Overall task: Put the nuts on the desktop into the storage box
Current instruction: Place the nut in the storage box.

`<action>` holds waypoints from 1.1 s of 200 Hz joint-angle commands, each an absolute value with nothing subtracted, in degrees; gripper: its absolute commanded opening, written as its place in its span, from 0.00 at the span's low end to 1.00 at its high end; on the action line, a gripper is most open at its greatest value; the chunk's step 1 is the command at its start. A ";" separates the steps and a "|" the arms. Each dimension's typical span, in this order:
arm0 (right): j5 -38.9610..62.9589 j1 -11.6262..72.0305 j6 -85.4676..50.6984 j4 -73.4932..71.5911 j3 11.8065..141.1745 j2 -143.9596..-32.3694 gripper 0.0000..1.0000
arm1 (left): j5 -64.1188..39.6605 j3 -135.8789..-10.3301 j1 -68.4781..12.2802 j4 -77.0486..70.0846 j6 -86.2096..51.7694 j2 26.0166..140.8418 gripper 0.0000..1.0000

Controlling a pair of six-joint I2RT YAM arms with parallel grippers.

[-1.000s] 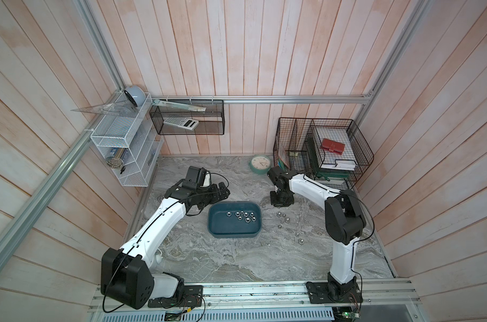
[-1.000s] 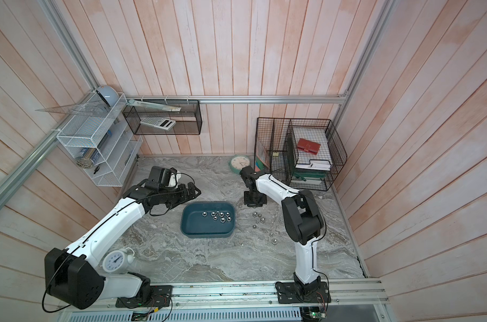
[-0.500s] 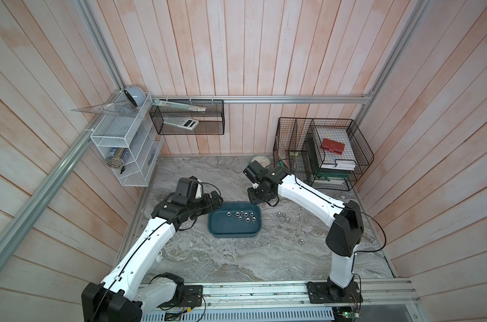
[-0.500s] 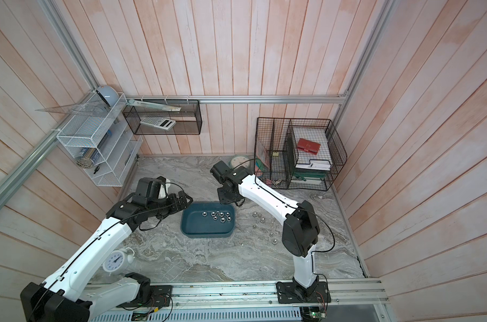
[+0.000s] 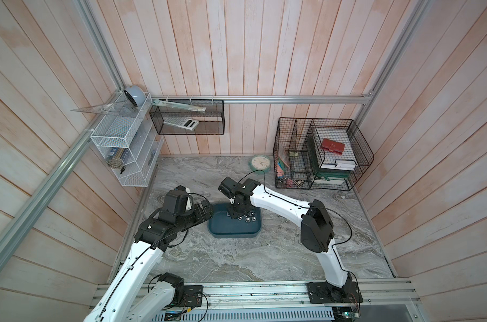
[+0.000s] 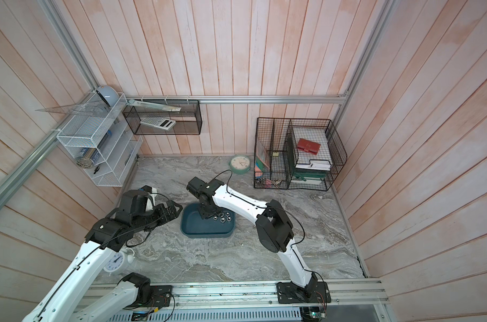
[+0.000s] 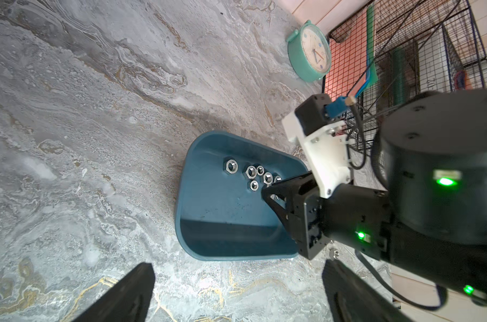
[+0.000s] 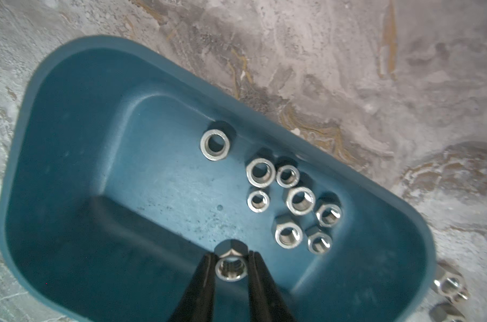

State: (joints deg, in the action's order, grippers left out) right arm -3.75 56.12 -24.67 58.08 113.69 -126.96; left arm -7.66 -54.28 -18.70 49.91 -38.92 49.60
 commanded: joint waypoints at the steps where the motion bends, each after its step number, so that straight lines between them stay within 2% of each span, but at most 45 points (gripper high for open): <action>1: -2.63 56.25 -23.32 58.18 116.71 -129.82 0.25 | -6.14 -53.17 -18.89 51.98 -39.70 48.46 1.00; 79: -1.46 56.10 -22.46 58.18 120.68 -136.40 0.26 | -5.23 -53.70 -18.89 53.61 -39.29 48.36 1.00; 118: -1.25 55.60 -22.05 57.80 120.37 -136.26 0.46 | -4.40 -54.55 -18.90 53.35 -38.98 49.12 1.00; 163: -2.50 54.84 -21.90 56.87 117.52 -131.19 0.53 | -5.76 -55.00 -18.85 51.27 -38.25 51.48 1.00; 220: -3.10 49.92 -25.40 52.13 104.68 -117.97 0.70 | -10.54 -56.90 -18.97 45.01 -36.67 58.43 1.00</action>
